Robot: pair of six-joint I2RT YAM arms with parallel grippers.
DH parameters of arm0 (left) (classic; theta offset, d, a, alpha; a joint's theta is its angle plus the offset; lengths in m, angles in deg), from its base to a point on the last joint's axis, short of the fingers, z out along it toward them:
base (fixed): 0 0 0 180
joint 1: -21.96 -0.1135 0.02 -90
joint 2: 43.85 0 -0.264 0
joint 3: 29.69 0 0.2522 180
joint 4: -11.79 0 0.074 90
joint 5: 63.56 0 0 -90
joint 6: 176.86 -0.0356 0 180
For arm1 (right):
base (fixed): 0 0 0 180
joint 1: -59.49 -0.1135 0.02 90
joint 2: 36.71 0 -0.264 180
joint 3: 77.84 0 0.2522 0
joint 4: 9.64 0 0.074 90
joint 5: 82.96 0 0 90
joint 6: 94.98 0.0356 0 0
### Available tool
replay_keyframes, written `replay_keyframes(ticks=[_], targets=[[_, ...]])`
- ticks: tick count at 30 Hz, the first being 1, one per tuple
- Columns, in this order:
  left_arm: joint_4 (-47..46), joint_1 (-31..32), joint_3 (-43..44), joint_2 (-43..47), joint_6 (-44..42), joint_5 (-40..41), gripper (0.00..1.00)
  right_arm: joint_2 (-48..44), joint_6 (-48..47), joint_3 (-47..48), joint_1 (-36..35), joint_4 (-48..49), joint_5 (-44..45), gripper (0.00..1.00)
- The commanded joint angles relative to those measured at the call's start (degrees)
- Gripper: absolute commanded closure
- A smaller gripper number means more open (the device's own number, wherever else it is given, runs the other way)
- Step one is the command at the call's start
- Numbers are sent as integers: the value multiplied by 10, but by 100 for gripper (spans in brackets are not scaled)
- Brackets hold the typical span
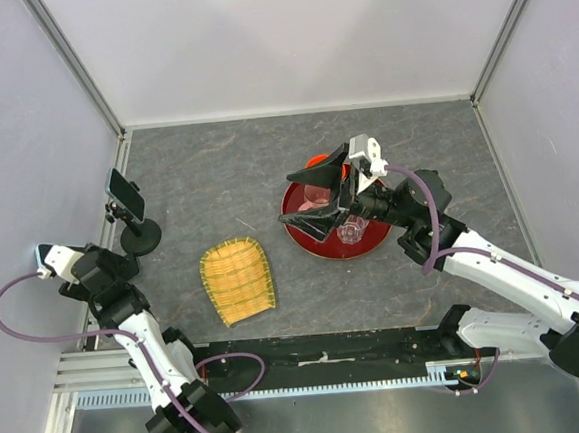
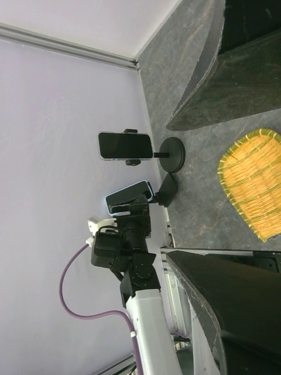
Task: Place the phone on the phone stand
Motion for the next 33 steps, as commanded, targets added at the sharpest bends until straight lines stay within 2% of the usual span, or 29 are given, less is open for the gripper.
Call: replay_keyframes(ticks=[1, 6, 12, 24, 33], targets=[[-96, -11, 1, -3, 5, 4, 24, 10, -1, 23, 10, 9, -21, 10], [-144, -52, -18, -9, 4, -31, 24, 16, 14, 24, 20, 19, -40, 10], [-152, -92, -18, -22, 5, -67, 24, 18, 22, 23, 28, 25, -44, 10], [-221, -116, -65, -47, 30, -100, 25, 16, 19, 21, 32, 22, -43, 10], [-316, -123, -110, -72, 75, -112, 30, 22, 19, 22, 34, 22, -43, 10]])
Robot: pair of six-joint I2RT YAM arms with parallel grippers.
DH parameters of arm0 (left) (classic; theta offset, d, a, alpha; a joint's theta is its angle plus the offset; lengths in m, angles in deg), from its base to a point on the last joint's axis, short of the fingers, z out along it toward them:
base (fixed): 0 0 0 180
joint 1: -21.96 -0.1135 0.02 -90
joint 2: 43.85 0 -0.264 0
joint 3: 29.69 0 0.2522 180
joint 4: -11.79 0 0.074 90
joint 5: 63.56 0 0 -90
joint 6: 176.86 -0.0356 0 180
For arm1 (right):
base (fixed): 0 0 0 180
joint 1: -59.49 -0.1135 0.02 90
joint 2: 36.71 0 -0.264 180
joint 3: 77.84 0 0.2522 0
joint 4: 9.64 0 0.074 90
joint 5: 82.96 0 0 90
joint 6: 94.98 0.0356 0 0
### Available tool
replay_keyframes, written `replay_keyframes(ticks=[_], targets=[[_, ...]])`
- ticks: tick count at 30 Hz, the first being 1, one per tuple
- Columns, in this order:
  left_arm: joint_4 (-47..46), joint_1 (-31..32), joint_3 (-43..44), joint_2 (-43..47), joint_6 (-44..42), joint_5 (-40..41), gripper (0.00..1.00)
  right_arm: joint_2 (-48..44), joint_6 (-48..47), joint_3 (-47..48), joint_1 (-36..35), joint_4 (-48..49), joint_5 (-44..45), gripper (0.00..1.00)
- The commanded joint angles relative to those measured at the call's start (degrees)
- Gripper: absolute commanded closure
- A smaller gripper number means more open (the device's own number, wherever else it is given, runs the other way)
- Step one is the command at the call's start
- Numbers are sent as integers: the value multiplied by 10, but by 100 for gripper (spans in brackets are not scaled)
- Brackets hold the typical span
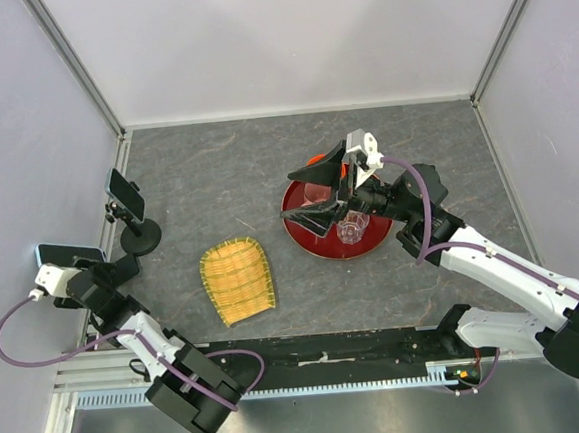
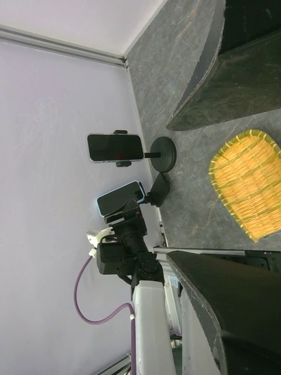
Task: Place the phone on the phone stand
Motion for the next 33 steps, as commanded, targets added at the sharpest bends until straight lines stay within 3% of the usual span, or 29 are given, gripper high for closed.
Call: replay_keyframes(ticks=[1, 11, 33], targets=[[-101, -7, -22, -17, 46, -14, 30, 4, 2, 22, 4, 24, -10, 10], [-126, -10, -12, -69, 47, -19, 44, 15, 5, 24, 6, 27, -12, 10], [-182, -19, -9, -134, 72, -19, 48, 27, 8, 26, 10, 30, -17, 10]])
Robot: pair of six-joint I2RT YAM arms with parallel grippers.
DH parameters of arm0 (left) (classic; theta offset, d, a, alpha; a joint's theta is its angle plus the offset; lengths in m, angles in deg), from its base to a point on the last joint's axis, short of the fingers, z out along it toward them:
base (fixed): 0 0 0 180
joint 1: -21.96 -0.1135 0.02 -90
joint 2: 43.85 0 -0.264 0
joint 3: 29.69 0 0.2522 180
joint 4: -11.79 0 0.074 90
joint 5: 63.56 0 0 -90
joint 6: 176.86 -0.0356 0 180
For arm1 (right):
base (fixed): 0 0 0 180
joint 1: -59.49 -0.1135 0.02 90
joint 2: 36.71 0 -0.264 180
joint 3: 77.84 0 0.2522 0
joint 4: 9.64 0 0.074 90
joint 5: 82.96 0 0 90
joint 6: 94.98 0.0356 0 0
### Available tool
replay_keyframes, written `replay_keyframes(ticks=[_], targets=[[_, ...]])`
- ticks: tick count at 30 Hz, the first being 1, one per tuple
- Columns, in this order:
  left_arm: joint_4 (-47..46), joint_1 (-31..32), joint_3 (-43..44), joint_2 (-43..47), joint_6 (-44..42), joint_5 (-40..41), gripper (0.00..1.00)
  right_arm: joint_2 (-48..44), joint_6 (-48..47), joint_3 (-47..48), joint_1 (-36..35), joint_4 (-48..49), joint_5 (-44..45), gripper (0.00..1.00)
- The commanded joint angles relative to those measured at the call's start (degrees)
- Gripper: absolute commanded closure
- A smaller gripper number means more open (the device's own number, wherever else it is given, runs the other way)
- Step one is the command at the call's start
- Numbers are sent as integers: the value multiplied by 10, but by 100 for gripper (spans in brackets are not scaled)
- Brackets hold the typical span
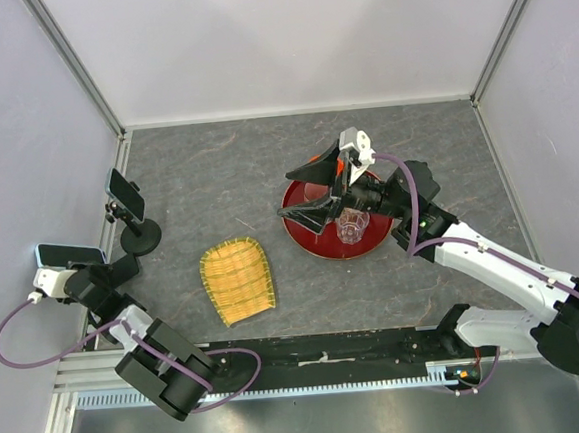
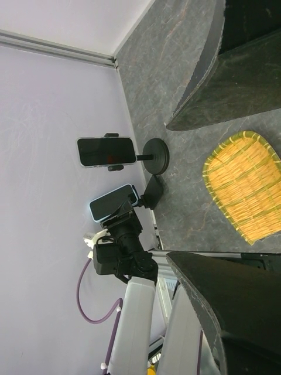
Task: Place the phone on the phone stand
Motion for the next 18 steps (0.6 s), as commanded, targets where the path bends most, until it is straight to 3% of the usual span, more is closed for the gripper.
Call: replay_keyframes(ticks=[1, 6, 15, 18], targets=[[-47, -8, 13, -14, 14, 4, 50, 5, 4, 26, 3, 26, -12, 10], [-59, -10, 14, -28, 13, -11, 60, 7, 3, 26, 4, 26, -13, 10], [-73, -11, 6, -18, 4, -24, 92, 8, 3, 26, 4, 26, -12, 9], [-72, -11, -1, -5, 1, -33, 98, 6, 2, 26, 4, 25, -10, 9]])
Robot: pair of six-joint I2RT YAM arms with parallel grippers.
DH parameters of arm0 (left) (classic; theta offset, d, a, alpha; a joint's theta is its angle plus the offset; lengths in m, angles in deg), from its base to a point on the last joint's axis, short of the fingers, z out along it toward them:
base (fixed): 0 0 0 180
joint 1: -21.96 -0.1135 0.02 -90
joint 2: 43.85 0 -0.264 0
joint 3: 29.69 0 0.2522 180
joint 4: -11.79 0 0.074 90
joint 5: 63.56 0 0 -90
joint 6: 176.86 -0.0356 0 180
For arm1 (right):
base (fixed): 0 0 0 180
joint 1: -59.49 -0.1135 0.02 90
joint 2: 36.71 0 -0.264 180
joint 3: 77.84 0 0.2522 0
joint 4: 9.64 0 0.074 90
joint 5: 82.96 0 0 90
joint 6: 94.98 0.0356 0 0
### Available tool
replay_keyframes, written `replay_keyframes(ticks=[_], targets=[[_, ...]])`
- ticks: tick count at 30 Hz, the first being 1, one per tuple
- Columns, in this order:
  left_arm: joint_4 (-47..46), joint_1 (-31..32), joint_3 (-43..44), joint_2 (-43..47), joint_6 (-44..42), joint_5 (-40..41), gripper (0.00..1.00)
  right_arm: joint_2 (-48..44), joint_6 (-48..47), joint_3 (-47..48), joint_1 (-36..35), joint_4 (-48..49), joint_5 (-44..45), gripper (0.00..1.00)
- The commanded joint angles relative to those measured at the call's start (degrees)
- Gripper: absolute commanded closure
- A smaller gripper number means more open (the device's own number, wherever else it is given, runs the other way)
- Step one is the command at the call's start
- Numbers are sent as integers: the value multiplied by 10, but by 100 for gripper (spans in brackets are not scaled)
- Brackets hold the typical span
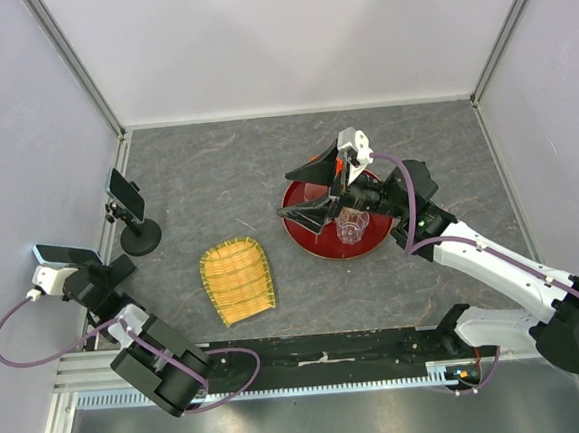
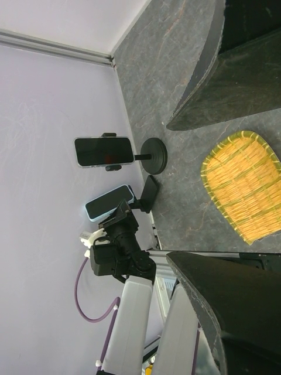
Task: Place the phone on the phone stand
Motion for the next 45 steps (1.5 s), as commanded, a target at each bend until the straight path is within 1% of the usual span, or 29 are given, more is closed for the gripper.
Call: replay_keyframes(ticks=[1, 5, 7, 13, 17, 24, 27, 29, 30, 32, 35, 37, 39, 41, 43, 44, 45], targets=[[-24, -7, -4, 31, -5, -5, 98, -2, 0, 25, 1, 25, -6, 9], [-13, -7, -20, 70, -4, -25, 98, -8, -3, 21, 1, 25, -3, 9], [-9, -7, -31, 96, 1, -48, 98, -12, -4, 21, 1, 23, 0, 9], [-13, 1, -58, 126, 29, -99, 98, -24, -11, 20, -3, 16, 6, 9], [4, 3, -70, 162, 26, -117, 98, -29, -14, 17, -6, 15, 8, 9], [0, 4, -92, 190, 34, -170, 98, -39, -19, 14, -7, 15, 12, 9], [5, 4, -97, 201, 27, -173, 98, -46, -21, 12, -7, 11, 14, 8], [17, 4, -83, 200, 9, -182, 98, -51, -23, 11, -8, 10, 15, 8], [46, 4, -74, 198, 1, -193, 98, -53, -24, 11, -9, 10, 15, 8], [56, 4, -65, 192, -12, -201, 98, -56, -24, 10, -11, 9, 15, 8], [82, 4, -65, 199, -16, -196, 98, -61, -26, 9, -13, 8, 16, 9], [105, 4, -66, 205, -14, -178, 98, -64, -28, 7, -14, 8, 17, 9], [104, 5, -69, 212, -13, -172, 83, -67, -29, 6, -14, 8, 18, 8], [127, 4, -62, 212, -3, -158, 68, -69, -30, 6, -14, 8, 20, 8], [146, 4, -55, 215, -9, -144, 63, -70, -33, 6, -16, 7, 22, 8], [155, 4, -52, 218, -8, -140, 58, -71, -34, 6, -15, 6, 23, 8], [156, 4, -52, 221, -3, -133, 55, -71, -34, 5, -16, 6, 23, 8]])
